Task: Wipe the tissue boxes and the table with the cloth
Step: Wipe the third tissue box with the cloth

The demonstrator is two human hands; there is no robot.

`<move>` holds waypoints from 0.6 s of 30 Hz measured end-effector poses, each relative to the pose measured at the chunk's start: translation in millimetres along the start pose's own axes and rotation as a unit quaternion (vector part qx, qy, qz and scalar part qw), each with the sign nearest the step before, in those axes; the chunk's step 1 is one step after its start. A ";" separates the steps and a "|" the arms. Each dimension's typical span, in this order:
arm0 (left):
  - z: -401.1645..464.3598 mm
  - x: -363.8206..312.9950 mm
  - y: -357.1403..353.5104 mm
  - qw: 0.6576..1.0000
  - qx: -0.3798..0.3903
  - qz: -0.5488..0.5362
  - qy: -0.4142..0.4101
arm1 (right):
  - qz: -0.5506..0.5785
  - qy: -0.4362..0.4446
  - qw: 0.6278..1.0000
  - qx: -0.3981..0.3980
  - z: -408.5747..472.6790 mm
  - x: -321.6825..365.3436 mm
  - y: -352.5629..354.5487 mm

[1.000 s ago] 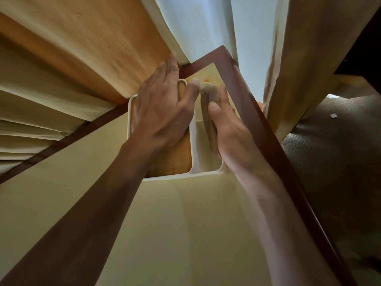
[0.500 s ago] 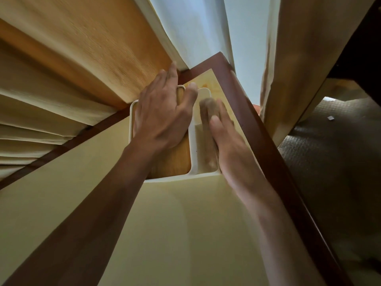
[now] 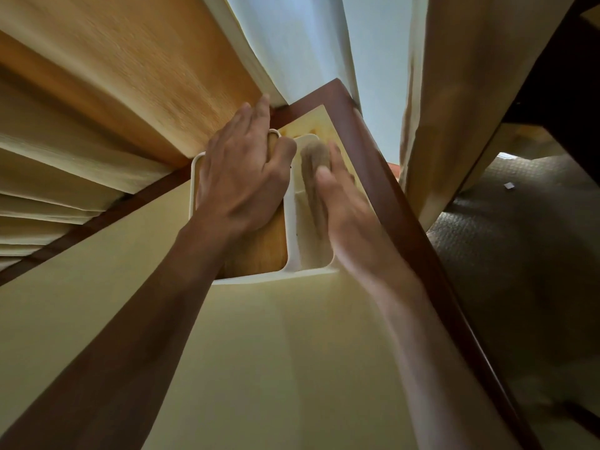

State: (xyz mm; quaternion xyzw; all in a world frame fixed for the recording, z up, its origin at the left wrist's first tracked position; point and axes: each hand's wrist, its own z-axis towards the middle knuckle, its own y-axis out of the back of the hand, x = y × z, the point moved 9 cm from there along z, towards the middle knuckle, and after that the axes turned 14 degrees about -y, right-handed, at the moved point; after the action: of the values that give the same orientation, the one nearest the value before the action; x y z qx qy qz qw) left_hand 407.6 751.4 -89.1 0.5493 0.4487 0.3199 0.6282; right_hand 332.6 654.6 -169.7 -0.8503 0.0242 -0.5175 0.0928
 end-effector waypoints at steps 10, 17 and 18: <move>-1.6 -1.1 1.4 1.000 -0.008 -0.013 -0.014 | -0.106 0.003 0.993 0.047 71.6 52.1 16.0; -19.9 -4.2 33.5 0.994 -0.077 -0.066 0.027 | -0.128 0.031 0.990 0.045 59.2 59.8 14.6; -27.5 -0.3 38.4 0.993 -0.082 -0.070 0.055 | -0.134 0.032 0.989 0.046 59.0 59.9 14.4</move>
State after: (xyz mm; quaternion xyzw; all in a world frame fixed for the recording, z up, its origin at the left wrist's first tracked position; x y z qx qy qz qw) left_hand 385.9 769.6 -51.3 0.4449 0.4920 0.3406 0.6664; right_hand 413.3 640.1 -146.3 -0.8240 -0.1109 -0.5524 0.0605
